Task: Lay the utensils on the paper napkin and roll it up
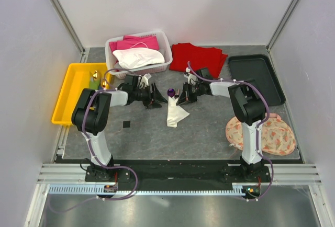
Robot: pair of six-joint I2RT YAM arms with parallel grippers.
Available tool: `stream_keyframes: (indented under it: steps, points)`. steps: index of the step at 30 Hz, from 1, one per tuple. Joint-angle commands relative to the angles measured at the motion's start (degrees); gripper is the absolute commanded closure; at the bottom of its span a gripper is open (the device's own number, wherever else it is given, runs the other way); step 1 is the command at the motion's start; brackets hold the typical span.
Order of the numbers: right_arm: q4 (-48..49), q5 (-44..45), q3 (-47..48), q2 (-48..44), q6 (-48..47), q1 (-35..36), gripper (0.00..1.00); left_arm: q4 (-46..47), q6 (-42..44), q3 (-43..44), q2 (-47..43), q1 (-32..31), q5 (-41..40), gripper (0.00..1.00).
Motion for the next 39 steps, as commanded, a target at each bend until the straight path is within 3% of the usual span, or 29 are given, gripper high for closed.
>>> stream_keyframes:
  steps: [1, 39]
  points:
    - [2.98, 0.00, -1.13, -4.07, -1.62, -0.33, 1.00, 4.46, -0.20, -0.18, 0.89, 0.00, 1.46, 0.33]
    - [5.44, -6.15, -0.43, -7.06, 1.28, -0.07, 1.00, 24.76, -9.52, -7.04, 3.44, 1.22, 7.79, 0.30]
